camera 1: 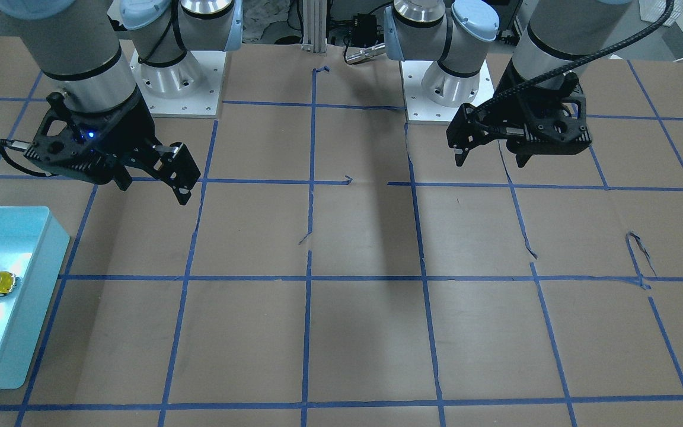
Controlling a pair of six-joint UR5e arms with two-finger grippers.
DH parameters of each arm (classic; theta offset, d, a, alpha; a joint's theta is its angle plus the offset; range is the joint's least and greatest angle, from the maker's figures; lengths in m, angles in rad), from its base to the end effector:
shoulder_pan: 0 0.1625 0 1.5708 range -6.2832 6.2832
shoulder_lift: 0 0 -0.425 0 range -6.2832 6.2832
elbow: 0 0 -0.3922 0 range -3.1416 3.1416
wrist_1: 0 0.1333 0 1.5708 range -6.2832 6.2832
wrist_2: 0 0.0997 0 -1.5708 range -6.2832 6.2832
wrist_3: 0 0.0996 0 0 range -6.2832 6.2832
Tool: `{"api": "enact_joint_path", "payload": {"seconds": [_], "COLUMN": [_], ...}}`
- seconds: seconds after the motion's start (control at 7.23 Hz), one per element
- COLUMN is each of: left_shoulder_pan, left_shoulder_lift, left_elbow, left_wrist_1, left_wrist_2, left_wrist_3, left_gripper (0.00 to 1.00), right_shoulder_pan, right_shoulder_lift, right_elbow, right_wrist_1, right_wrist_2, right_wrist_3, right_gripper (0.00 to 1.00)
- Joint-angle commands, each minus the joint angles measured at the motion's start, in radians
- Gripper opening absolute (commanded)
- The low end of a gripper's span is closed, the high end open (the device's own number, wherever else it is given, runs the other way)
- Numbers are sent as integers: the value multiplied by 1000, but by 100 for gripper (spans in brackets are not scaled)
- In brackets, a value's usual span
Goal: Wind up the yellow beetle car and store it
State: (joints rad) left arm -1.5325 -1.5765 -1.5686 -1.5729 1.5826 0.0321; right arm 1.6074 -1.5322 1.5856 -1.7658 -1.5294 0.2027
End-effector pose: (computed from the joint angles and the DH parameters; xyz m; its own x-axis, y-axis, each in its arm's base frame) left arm -0.1131 -0.4985 0.4860 -0.9999 -0.0061 -0.0116 -0.0062 1.0000 0.0060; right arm 0.1564 -0.5154 0.4818 -0.9851 0.1576 -0.0685 0.1655 0.9776 -0.1300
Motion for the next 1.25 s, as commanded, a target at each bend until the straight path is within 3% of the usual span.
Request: {"api": "enact_joint_path", "payload": {"seconds": [0.0, 0.42, 1.11], "left_shoulder_pan": [0, 0, 0], "left_shoulder_lift": [0, 0, -5], "left_elbow": [-1, -1, -4], "left_wrist_1": [-1, 1, 1], "left_wrist_2": [4, 5, -1], "left_wrist_3": [0, 0, 0], "left_gripper": [100, 100, 100], "right_shoulder_pan": [-1, -75, -77], "right_shoulder_lift": [-34, -37, -75], "right_elbow": [2, 2, -4], "right_wrist_1": [-3, 5, 40], "right_wrist_2": [6, 1, 9], "right_wrist_3": [-136, -329, -244], "right_gripper": [100, 100, 100]}}
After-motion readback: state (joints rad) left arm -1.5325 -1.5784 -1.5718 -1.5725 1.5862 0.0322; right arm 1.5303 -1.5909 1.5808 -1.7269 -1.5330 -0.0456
